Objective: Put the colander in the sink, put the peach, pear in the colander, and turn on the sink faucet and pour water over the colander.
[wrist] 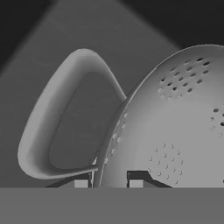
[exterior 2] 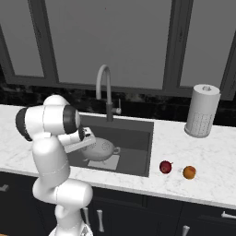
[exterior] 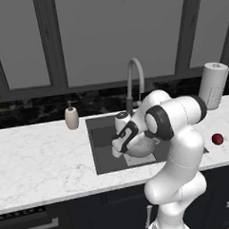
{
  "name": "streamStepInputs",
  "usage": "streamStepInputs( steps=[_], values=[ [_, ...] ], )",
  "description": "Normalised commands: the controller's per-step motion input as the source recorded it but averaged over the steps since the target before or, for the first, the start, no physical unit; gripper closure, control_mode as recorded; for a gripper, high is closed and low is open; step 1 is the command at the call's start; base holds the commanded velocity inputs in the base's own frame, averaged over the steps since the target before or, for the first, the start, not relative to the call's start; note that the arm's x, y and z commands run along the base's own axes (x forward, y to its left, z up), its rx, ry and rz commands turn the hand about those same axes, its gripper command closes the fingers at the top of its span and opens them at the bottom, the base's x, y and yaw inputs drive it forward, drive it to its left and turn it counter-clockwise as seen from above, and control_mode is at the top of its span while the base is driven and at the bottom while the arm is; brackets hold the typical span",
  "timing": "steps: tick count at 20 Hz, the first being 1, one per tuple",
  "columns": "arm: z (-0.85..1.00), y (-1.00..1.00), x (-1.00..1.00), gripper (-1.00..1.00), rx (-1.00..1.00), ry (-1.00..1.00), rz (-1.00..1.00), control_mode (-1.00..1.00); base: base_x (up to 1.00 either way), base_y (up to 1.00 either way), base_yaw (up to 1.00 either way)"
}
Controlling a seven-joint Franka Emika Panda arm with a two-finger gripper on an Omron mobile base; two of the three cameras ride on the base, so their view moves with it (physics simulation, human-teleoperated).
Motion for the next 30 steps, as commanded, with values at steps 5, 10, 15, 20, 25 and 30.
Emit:
streamStepInputs(
  steps=[5,10,15,20,25,30],
  values=[
    [-0.17,-0.03,0.32,1.00,0.00,0.00,-0.03,-1.00,0.00,0.00,0.00],
    [-0.14,-0.01,0.38,1.00,0.00,0.00,0.00,-1.00,0.00,0.00,0.00],
    [-0.20,-0.02,0.40,1.00,0.00,0.00,0.00,-1.00,0.00,0.00,0.00],
    [-0.37,-0.10,0.38,1.00,0.00,0.00,0.00,-1.00,0.00,0.00,0.00],
    [-0.41,-0.05,0.32,1.00,-0.02,0.00,0.00,-1.00,0.00,0.00,0.00],
    [-0.04,-0.09,0.08,1.00,-0.01,0.00,-0.04,-1.00,0.00,0.00,0.00]
  ],
)
